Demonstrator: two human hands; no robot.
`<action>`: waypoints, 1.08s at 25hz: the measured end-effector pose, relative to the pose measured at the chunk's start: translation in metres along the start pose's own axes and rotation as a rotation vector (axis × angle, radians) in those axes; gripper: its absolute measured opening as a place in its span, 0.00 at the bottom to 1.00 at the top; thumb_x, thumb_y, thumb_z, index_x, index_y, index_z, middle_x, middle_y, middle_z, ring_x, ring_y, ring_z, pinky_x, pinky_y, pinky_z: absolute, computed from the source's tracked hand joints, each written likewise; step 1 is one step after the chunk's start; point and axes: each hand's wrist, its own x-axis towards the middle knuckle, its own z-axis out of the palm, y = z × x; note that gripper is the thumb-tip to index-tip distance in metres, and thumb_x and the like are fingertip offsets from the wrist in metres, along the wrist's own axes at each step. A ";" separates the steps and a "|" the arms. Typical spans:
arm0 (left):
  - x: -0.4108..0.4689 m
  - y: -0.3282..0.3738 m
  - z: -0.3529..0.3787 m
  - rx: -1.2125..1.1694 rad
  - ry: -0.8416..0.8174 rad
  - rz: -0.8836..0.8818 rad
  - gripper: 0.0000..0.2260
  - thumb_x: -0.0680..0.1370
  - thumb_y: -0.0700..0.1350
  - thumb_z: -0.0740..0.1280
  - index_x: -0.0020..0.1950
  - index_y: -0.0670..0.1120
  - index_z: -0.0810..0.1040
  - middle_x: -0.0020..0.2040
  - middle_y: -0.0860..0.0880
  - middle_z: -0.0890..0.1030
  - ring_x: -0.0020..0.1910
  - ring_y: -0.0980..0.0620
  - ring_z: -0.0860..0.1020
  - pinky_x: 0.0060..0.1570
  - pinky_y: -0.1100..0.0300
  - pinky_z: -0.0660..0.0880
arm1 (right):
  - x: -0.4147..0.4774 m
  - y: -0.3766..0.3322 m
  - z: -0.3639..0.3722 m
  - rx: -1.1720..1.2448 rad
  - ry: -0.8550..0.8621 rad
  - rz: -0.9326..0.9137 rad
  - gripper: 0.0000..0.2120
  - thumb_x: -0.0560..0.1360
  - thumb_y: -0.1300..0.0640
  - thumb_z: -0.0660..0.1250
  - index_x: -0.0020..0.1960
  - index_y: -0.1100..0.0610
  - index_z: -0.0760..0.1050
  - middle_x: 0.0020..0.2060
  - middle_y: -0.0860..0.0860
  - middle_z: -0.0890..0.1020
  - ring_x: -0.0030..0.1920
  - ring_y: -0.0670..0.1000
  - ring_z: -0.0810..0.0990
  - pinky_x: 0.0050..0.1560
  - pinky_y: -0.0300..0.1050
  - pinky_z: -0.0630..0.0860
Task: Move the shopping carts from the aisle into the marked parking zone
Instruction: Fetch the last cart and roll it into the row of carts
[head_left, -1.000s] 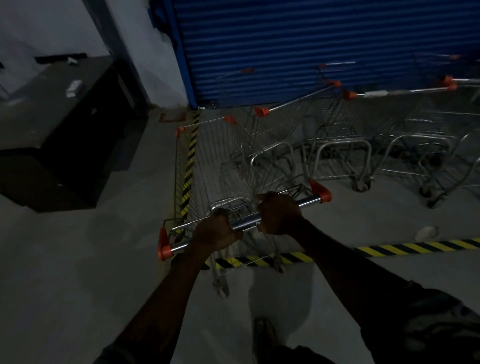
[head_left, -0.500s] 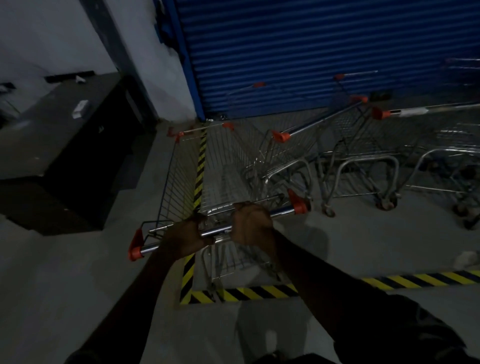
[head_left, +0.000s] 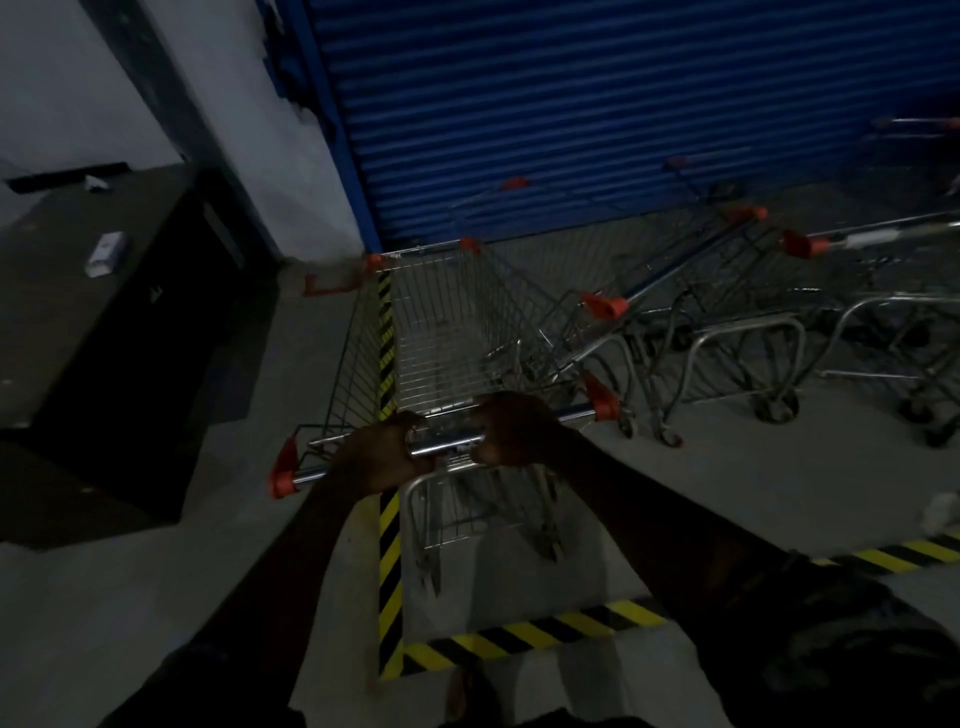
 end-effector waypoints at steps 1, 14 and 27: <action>0.011 -0.008 -0.004 0.002 -0.010 0.005 0.38 0.66 0.72 0.70 0.72 0.59 0.70 0.65 0.53 0.80 0.58 0.50 0.81 0.54 0.58 0.77 | 0.008 0.000 -0.001 -0.056 -0.004 0.057 0.22 0.70 0.39 0.72 0.55 0.54 0.84 0.56 0.55 0.84 0.57 0.60 0.83 0.57 0.54 0.79; 0.127 -0.060 -0.022 0.037 0.020 0.132 0.34 0.69 0.67 0.71 0.71 0.55 0.73 0.65 0.50 0.81 0.59 0.48 0.81 0.53 0.57 0.77 | 0.088 0.031 -0.002 -0.199 0.089 0.301 0.24 0.67 0.39 0.62 0.53 0.53 0.80 0.51 0.55 0.84 0.52 0.61 0.83 0.53 0.55 0.78; 0.184 -0.034 -0.023 0.259 0.198 0.245 0.31 0.67 0.60 0.62 0.68 0.49 0.78 0.64 0.47 0.81 0.59 0.39 0.80 0.57 0.44 0.74 | 0.092 0.095 0.000 0.010 0.178 0.156 0.32 0.68 0.47 0.75 0.67 0.60 0.76 0.62 0.61 0.81 0.61 0.65 0.79 0.63 0.62 0.76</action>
